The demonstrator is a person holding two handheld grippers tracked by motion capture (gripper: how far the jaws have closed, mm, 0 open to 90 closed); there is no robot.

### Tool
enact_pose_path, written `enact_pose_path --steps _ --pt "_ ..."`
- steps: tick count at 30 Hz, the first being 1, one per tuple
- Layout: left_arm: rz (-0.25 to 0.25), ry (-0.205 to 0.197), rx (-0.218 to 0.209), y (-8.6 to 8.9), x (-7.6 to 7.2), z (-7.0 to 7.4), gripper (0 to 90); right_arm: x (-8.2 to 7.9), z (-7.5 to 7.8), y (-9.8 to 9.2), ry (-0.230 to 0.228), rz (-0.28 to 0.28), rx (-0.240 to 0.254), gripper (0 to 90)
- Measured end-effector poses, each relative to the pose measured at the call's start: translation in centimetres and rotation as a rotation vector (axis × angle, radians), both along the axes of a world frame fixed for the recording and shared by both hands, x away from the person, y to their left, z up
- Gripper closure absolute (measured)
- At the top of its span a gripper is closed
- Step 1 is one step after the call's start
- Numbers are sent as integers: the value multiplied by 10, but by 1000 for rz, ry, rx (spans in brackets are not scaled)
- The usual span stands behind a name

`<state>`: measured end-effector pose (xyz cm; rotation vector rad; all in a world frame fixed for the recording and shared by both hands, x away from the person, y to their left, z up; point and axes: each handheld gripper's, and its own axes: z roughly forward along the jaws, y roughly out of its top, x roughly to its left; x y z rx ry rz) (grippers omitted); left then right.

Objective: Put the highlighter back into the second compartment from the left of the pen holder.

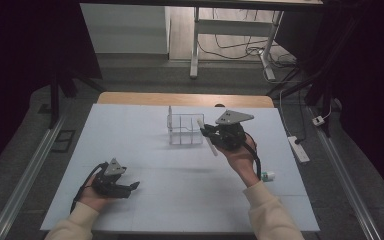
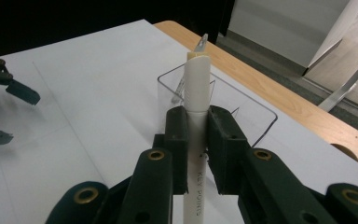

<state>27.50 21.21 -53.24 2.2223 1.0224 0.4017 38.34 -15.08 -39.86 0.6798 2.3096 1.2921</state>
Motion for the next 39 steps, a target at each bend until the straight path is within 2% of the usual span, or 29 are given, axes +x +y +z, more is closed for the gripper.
enact_pose_path --steps 16,21,30,34,35,39 --pt "2 0 -5 1 0 0 251 25 4 12 -19 -30 58 775" --pt "3 0 -7 1 0 0 251 35 4 17 16 -18 128 774" --pt "1 2 -3 1 1 0 251 48 7 20 16 -37 157 774" --pt "1 2 -2 1 1 0 251 51 8 20 22 -41 187 774" --pt "2 1 -3 1 0 0 251 51 9 20 14 -45 174 774" --pt "2 1 -4 1 0 0 251 54 10 22 11 -52 186 774"
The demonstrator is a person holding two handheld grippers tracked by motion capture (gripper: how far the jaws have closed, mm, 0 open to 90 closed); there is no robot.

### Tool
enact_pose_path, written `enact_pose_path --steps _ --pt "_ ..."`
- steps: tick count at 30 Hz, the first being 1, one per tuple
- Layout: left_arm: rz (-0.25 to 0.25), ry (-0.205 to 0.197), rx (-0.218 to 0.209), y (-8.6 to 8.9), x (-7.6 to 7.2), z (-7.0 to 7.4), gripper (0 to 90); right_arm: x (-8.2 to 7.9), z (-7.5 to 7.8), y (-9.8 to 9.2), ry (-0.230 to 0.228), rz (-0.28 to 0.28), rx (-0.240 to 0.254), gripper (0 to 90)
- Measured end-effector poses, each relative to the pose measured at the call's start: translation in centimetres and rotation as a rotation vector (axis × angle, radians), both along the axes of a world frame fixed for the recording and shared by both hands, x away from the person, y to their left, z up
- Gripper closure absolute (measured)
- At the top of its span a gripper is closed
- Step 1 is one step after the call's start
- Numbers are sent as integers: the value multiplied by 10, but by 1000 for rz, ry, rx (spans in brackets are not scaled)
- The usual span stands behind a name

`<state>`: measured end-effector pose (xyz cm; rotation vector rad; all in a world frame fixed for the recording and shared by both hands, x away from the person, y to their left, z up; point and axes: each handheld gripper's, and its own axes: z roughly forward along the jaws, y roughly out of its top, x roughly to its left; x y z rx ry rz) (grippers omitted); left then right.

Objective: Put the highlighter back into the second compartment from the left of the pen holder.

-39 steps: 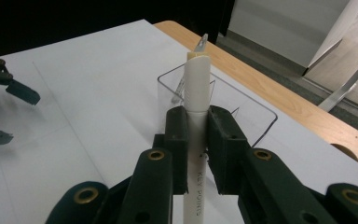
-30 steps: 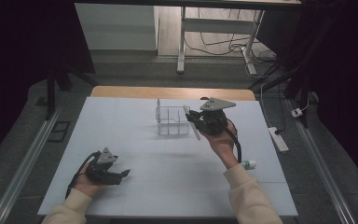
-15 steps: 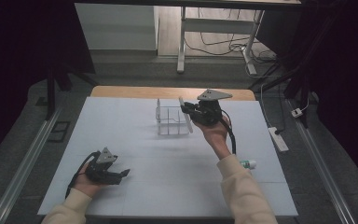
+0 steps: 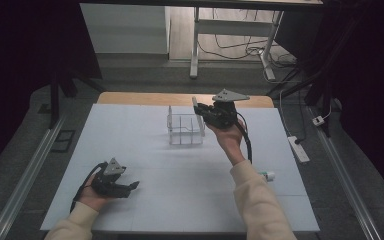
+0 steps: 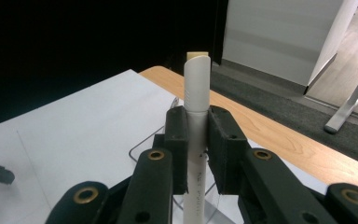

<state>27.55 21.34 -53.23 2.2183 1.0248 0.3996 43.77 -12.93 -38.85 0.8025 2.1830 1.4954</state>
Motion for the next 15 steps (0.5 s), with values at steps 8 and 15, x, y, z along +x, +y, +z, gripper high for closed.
enact_pose_path --steps 8,15 --pt "3 -4 -3 1 0 0 251 6 0 8 -6 -9 3 774" --pt "0 -4 -2 0 0 0 251 14 2 15 -11 -22 11 774"
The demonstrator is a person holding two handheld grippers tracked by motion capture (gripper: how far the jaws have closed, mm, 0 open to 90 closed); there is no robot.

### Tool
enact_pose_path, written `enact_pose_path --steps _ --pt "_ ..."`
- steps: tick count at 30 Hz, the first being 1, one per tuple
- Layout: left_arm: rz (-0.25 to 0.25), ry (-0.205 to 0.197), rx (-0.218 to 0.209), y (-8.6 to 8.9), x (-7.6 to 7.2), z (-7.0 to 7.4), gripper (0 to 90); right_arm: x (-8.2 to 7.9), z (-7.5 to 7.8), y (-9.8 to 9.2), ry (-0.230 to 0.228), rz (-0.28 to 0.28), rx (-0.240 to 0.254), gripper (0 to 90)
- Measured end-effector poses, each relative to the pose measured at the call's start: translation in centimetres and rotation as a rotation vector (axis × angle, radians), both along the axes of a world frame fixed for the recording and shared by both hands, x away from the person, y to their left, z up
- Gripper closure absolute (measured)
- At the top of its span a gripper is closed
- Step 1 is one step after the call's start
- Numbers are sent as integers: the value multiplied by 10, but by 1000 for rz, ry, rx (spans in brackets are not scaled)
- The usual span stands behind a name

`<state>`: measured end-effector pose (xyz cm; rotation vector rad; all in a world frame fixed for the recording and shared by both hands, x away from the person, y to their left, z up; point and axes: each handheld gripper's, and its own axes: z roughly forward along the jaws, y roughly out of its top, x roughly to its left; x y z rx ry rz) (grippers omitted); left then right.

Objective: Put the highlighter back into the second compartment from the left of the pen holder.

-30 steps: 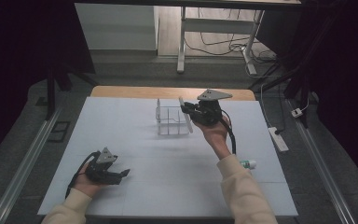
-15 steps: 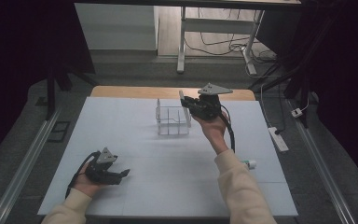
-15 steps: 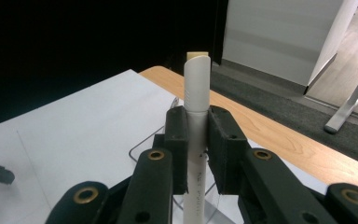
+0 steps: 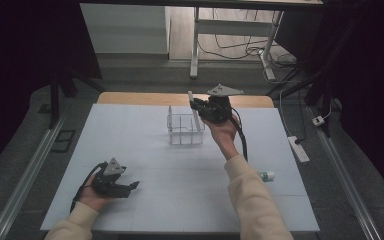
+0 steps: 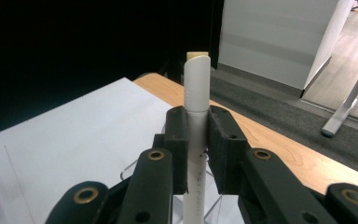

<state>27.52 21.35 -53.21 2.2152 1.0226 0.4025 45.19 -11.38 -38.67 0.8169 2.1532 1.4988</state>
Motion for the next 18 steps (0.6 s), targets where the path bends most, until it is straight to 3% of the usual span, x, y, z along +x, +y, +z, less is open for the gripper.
enact_pose_path --steps 18 --pt "-2 0 -8 0 0 0 251 25 -9 17 1 -23 54 774"
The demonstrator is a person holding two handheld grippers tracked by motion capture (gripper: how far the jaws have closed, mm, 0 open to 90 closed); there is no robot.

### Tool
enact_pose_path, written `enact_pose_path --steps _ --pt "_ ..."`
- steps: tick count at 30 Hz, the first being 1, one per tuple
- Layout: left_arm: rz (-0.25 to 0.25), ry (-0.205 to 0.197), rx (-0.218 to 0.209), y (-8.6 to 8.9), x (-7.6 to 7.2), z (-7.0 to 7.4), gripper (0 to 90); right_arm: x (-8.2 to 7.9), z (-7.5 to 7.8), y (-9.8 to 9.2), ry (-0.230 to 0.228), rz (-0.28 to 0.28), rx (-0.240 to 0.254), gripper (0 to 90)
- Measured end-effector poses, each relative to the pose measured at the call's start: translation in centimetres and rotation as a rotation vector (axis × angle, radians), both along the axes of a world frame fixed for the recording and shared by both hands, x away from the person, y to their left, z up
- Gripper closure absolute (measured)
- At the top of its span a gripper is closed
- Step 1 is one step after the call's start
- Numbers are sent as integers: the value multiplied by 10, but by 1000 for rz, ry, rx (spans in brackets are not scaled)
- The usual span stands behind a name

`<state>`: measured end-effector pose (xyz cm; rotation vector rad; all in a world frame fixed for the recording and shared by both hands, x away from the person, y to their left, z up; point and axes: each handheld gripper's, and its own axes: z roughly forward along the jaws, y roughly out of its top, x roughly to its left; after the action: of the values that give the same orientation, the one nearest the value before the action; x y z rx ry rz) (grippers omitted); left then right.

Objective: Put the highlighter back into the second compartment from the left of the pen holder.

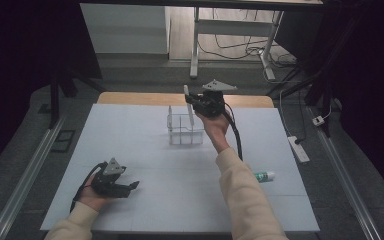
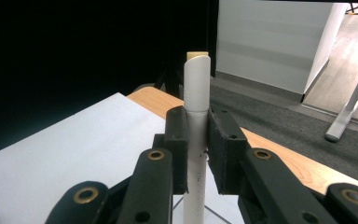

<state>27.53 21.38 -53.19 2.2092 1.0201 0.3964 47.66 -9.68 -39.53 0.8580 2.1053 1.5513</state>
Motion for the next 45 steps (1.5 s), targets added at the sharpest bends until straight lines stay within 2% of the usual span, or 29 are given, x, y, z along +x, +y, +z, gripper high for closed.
enact_pose_path --steps 10,12,15,18,27,34,36,45 --pt "-1 -1 -2 0 0 0 251 7 -7 7 6 4 54 768" --pt "-1 -1 -2 0 0 0 250 8 -10 8 8 8 41 733" --pt "1 -1 -2 0 0 0 251 9 -15 9 30 -12 6 572" --pt "0 -1 -2 0 0 0 251 9 -17 5 57 -22 -8 516" --pt "0 -1 5 -1 0 0 251 -3 -16 -9 55 12 -80 506" --pt "1 -2 5 -1 0 0 251 -14 -19 -24 64 41 -108 508" --pt "1 -1 6 -1 0 0 251 -16 -20 -30 64 35 -124 506" --pt "0 0 11 -1 0 0 250 -25 -31 -60 87 22 -132 496"
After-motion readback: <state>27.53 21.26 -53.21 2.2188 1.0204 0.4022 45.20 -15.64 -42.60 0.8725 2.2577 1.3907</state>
